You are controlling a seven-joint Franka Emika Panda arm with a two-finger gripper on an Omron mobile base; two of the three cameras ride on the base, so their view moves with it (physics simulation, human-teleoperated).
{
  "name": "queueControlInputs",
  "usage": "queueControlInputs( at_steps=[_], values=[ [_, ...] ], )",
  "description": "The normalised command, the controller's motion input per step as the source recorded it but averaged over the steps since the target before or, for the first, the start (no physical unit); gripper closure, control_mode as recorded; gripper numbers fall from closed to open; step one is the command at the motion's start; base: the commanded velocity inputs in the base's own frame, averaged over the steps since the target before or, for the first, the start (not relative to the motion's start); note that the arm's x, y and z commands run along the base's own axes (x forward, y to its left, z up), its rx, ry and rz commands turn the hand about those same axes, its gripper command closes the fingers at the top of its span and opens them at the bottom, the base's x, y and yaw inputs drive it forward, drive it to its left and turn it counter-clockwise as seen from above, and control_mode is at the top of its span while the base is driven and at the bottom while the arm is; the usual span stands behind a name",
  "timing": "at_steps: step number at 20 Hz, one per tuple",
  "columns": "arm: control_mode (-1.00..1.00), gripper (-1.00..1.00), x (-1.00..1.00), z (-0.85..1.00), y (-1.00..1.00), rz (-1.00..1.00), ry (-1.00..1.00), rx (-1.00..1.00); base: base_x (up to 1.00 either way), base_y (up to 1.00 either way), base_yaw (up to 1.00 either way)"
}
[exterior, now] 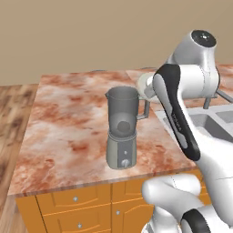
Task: Open the blender lid, put the tangerine in the blender, close the lid, and start the blender.
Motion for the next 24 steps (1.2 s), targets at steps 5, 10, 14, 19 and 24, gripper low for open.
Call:
queueControlInputs(
  at_steps=[5,10,14,19,24],
  values=[
    [-1.00,1.00,0.15,0.02,0.65,0.00,0.02,0.00,0.00,0.00,0.00],
    [-1.00,1.00,0.23,0.00,0.39,0.00,0.02,0.00,0.00,0.00,0.00],
    [-1.00,1.00,0.18,-0.01,0.08,0.00,0.01,0.00,0.00,0.00,0.00],
    [-1.00,1.00,0.13,-0.08,0.03,0.00,0.01,0.00,0.00,0.00,0.00],
    [-1.00,1.00,0.23,-0.20,0.04,0.00,0.06,0.00,0.00,0.00,0.00]
  ],
)
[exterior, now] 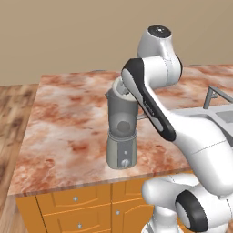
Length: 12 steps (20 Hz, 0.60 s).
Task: Open the blender lid, put the tangerine in the blender, close the lid, and start the blender.
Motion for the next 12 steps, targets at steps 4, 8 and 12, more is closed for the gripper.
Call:
queueControlInputs(
  at_steps=[4,8,12],
  values=[
    [-1.00,1.00,0.29,-0.11,0.13,0.00,0.07,0.00,0.00,0.00,0.00],
    [-1.00,1.00,0.31,-0.07,0.15,0.00,0.05,0.00,0.00,0.00,0.00],
    [-1.00,1.00,0.32,-0.05,0.10,0.01,0.02,0.00,0.00,0.00,0.00]
  ],
)
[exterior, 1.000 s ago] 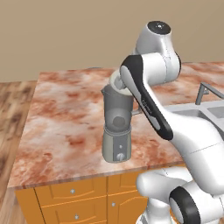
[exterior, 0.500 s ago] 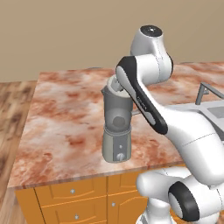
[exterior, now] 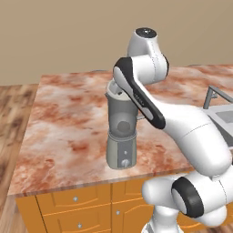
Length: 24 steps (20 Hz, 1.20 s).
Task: Open the blender lid, put the tangerine in the blender, close the lid, and start the blender.
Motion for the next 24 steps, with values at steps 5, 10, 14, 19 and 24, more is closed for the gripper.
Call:
queueControlInputs(
  at_steps=[5,10,14,19,24],
  values=[
    [-1.00,1.00,0.24,-0.08,0.00,0.04,0.00,0.00,0.00,0.00,0.00],
    [-1.00,1.00,0.14,-0.17,0.00,0.05,-0.01,0.00,0.00,0.00,0.00],
    [-1.00,1.00,0.03,-0.14,0.00,0.04,-0.04,0.00,0.00,0.00,0.00],
    [-1.00,1.00,0.00,-0.13,-0.10,0.01,-0.04,0.00,0.00,0.00,0.00],
    [-1.00,1.00,0.09,-0.08,-0.10,-0.01,0.00,0.00,0.00,0.00,0.00]
  ],
)
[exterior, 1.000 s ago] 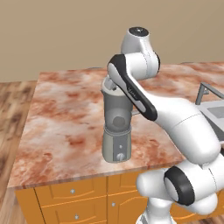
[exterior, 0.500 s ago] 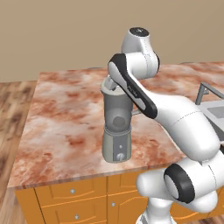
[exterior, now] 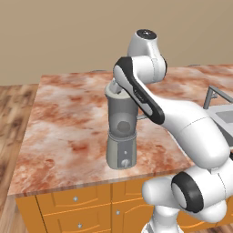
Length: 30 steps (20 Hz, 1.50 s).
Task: Open the blender lid, put the tangerine in the blender, close the lid, and start the blender.
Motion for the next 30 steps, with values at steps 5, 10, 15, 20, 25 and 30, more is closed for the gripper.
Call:
queueControlInputs(
  at_steps=[5,10,15,20,25,30],
  values=[
    [-1.00,1.00,0.00,0.00,-0.12,-0.05,0.00,0.00,0.00,0.00,0.00],
    [-1.00,1.00,0.00,-0.02,-0.03,-0.09,0.04,0.00,0.00,0.00,0.00],
    [-1.00,1.00,-0.02,-0.01,0.00,-0.07,0.09,0.00,0.00,0.00,0.00],
    [-1.00,1.00,-0.16,-0.12,0.00,-0.06,0.06,0.00,0.00,0.00,0.00],
    [-1.00,1.00,-0.15,-0.10,0.00,-0.04,0.01,0.00,0.00,0.00,0.00],
    [-1.00,1.00,0.06,-0.08,0.08,0.00,0.00,0.00,0.00,0.00,0.00]
  ],
)
